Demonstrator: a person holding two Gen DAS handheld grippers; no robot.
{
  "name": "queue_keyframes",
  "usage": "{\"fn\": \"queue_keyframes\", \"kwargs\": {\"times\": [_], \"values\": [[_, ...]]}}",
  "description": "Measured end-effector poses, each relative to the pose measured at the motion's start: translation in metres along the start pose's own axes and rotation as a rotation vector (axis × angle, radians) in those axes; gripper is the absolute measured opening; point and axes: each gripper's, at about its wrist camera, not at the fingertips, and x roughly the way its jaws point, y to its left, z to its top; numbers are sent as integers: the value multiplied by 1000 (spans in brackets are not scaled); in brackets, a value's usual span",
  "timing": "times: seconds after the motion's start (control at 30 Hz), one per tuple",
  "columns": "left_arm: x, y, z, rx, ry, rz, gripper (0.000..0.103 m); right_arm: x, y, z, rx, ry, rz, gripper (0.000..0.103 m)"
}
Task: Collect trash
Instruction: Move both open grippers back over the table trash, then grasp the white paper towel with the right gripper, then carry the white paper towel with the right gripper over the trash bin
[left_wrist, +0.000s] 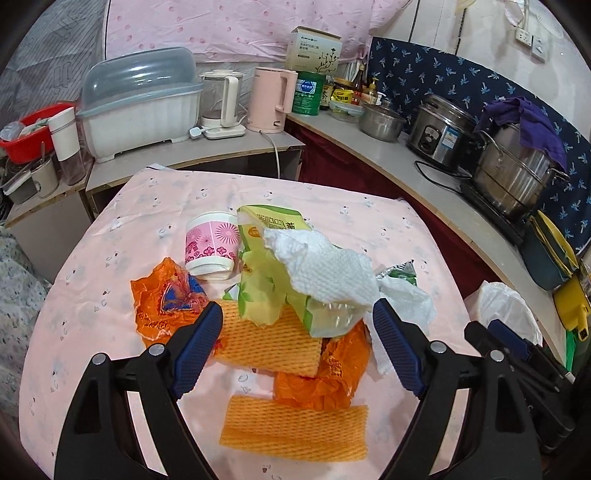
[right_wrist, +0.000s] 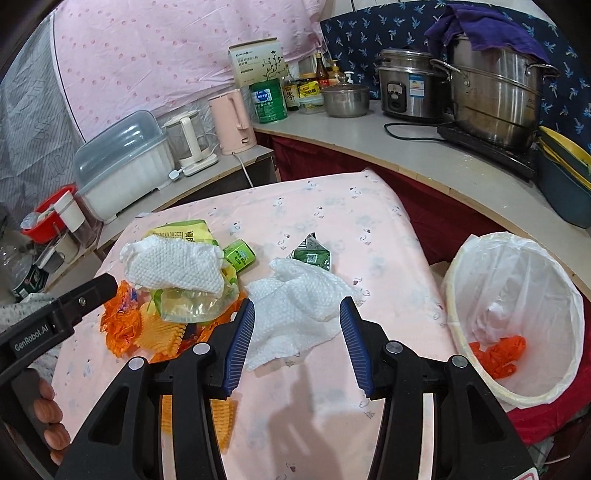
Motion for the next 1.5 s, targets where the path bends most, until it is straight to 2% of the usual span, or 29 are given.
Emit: {"fn": "queue_keyframes", "kwargs": {"times": [0.2, 0.27, 0.4, 0.47, 0.53, 0.57, 0.63, 0.73, 0.77, 0.83, 0.9, 0.97, 1.2, 1.5], "values": [[18, -1, 11, 3, 9, -6, 79, 23, 3, 2, -3, 31, -5, 47], [25, -2, 14, 9, 13, -6, 75, 30, 3, 3, -2, 40, -8, 47], [36, -6, 17, 34, 26, -6, 58, 46, 3, 4, 0, 59, -15, 47], [41, -8, 18, 42, 36, -14, 46, 54, 2, 5, 0, 70, -20, 47], [45, -8, 19, 47, 46, -19, 27, 62, 0, 4, 2, 82, -21, 47], [46, -8, 20, 47, 50, -22, 24, 66, 0, 4, 3, 89, -22, 47], [47, -7, 20, 47, 49, -28, 10, 74, 0, 2, 4, 104, -22, 47], [46, -8, 22, 53, 40, -28, 6, 83, 1, -1, 4, 123, -21, 47], [45, -8, 22, 54, 36, -28, 6, 85, 1, -2, 2, 129, -22, 44], [42, -8, 23, 53, 28, -33, 5, 88, 2, -5, -1, 135, -15, 30], [37, -9, 25, 53, 18, -37, 5, 87, 2, -5, 1, 134, 5, 12], [30, -11, 27, 54, 6, -43, 5, 84, 3, -5, -7, 132, 2, 3], [4, -26, 37, 64, -44, -71, 4, 52, -2, 4, 4, 65, 28, 2], [-33, -60, 41, 100, -96, -116, 4, -14, -21, 24, 27, -66, 24, 2]]}}
